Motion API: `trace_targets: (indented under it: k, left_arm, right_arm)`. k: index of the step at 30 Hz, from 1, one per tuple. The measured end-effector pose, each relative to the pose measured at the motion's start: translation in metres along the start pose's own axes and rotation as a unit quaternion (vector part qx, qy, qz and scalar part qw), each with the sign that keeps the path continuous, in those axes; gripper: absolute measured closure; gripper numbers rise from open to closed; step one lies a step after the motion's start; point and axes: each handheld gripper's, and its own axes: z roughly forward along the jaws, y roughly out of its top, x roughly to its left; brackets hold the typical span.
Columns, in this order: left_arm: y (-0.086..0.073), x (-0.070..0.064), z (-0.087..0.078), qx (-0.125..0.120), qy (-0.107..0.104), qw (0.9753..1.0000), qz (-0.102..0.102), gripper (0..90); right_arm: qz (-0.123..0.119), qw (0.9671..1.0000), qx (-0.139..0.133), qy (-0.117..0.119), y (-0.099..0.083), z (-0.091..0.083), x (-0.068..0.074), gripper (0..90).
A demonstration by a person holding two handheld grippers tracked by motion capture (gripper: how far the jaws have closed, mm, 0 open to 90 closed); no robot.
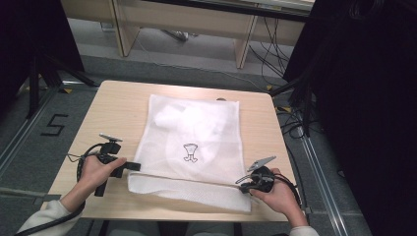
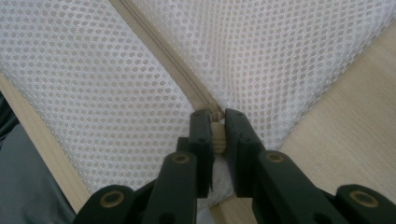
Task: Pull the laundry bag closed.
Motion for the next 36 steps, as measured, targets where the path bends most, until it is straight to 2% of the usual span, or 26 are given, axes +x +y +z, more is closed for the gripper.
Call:
trace_targets:
  k: [1, 2, 4, 5, 7, 10, 11, 13, 16, 17, 18, 19, 20, 21, 22, 23, 24, 26, 27, 28, 29, 30, 31, 33, 34, 36]
  left_arm:
    - [0.000, 0.000, 0.000, 0.000, 0.002, 1.0000, 0.001, 83.9]
    - [0.000, 0.002, -0.001, 0.009, 0.006, 0.9998, 0.016, 83.7]
    - [-0.001, 0.000, 0.002, -0.004, 0.011, 0.9999, 0.000, 82.5]
    - [-0.001, 0.001, 0.002, 0.006, 0.012, 0.9999, 0.010, 81.1]
    - [-0.003, -0.001, 0.004, -0.002, 0.019, 0.9998, 0.007, 77.4]
    - [-0.004, -0.001, 0.004, 0.006, 0.036, 0.9991, 0.021, 72.0]
    - [-0.005, 0.000, 0.003, 0.006, 0.039, 0.9989, 0.024, 70.1]
    - [-0.005, -0.002, 0.003, -0.012, 0.043, 0.9989, 0.014, 63.1]
    - [-0.007, -0.004, -0.002, -0.029, 0.058, 0.9974, 0.032, 54.1]
    - [-0.008, -0.005, -0.004, -0.036, 0.060, 0.9969, 0.035, 50.4]
    - [-0.010, -0.004, -0.008, -0.033, 0.066, 0.9960, 0.050, 47.3]
    - [-0.012, -0.004, -0.010, -0.043, 0.070, 0.9954, 0.049, 43.7]
    - [-0.014, -0.003, -0.013, -0.046, 0.069, 0.9950, 0.055, 40.9]
    - [-0.016, -0.002, -0.016, -0.049, 0.072, 0.9943, 0.061, 39.5]
    - [-0.018, -0.002, -0.018, -0.057, 0.075, 0.9935, 0.063, 37.9]
    - [-0.020, -0.002, -0.021, -0.063, 0.078, 0.9927, 0.066, 36.9]
    - [-0.021, -0.002, -0.023, -0.070, 0.080, 0.9922, 0.066, 35.9]
    - [-0.026, -0.001, -0.027, -0.075, 0.080, 0.9918, 0.065, 33.7]
    - [-0.029, 0.000, -0.029, -0.075, 0.079, 0.9920, 0.064, 33.7]
    - [-0.031, 0.001, -0.030, -0.074, 0.078, 0.9922, 0.064, 33.3]
    - [-0.034, 0.002, -0.031, -0.072, 0.074, 0.9927, 0.062, 33.1]
    - [-0.036, 0.003, -0.032, -0.067, 0.072, 0.9932, 0.061, 33.1]
    - [-0.039, 0.003, -0.033, -0.074, 0.069, 0.9932, 0.057, 33.1]
    - [-0.041, 0.004, -0.036, -0.079, 0.067, 0.9931, 0.055, 33.1]
    - [-0.042, 0.005, -0.038, -0.076, 0.068, 0.9930, 0.060, 33.2]
    - [-0.042, 0.006, -0.041, -0.076, 0.069, 0.9926, 0.064, 33.5]
  right_arm:
    - [0.001, 1.0000, 0.000, 0.001, 0.000, 0.000, 0.000, 82.6]
    - [0.001, 1.0000, -0.001, 0.002, 0.000, 0.000, 0.000, 82.5]
    - [-0.003, 0.9999, -0.005, 0.008, 0.000, 0.001, 0.001, 82.0]
    - [-0.003, 0.9999, -0.002, 0.010, 0.000, 0.002, 0.001, 80.7]
    - [0.002, 0.9999, -0.005, 0.015, -0.001, 0.003, 0.001, 76.0]
    - [0.012, 0.9996, -0.019, 0.019, -0.002, 0.002, 0.001, 68.8]
    - [0.006, 0.9995, -0.027, 0.014, -0.002, 0.002, 0.000, 67.3]
    - [0.009, 0.9990, -0.043, 0.011, -0.002, 0.001, 0.000, 65.1]
    - [0.022, 0.9971, -0.073, 0.004, -0.001, -0.003, 0.001, 62.5]
    - [0.033, 0.9955, -0.088, 0.002, -0.001, -0.004, 0.002, 62.0]
    - [0.028, 0.9944, -0.102, -0.002, -0.001, -0.004, 0.000, 61.2]
    - [0.027, 0.9931, -0.113, -0.012, -0.001, -0.006, -0.002, 59.5]
    - [0.015, 0.9922, -0.121, -0.027, -0.001, -0.007, -0.004, 58.9]
    - [0.031, 0.9912, -0.126, -0.025, -0.001, -0.008, -0.003, 58.9]
    - [0.025, 0.9889, -0.142, -0.036, -0.002, -0.006, -0.003, 58.4]
    - [0.022, 0.9896, -0.137, -0.038, -0.002, -0.008, -0.004, 57.6]
    - [0.041, 0.9887, -0.141, -0.032, -0.002, -0.008, -0.002, 56.8]
    - [0.036, 0.9891, -0.138, -0.034, -0.002, -0.007, -0.002, 56.4]
    - [0.034, 0.9903, -0.129, -0.036, -0.002, -0.009, -0.002, 55.9]
    - [0.046, 0.9903, -0.127, -0.031, -0.002, -0.009, 0.000, 55.6]
    - [0.039, 0.9909, -0.126, -0.030, -0.002, -0.008, -0.002, 55.5]
    - [0.043, 0.9893, -0.136, -0.030, -0.002, -0.005, -0.001, 55.5]
    - [0.032, 0.9906, -0.130, -0.029, -0.002, -0.005, -0.002, 55.5]
    - [0.033, 0.9920, -0.118, -0.033, -0.002, -0.007, -0.003, 55.5]
    - [0.035, 0.9903, -0.129, -0.039, -0.003, -0.006, -0.002, 55.5]
    - [0.039, 0.9897, -0.133, -0.035, -0.002, -0.006, -0.002, 55.2]
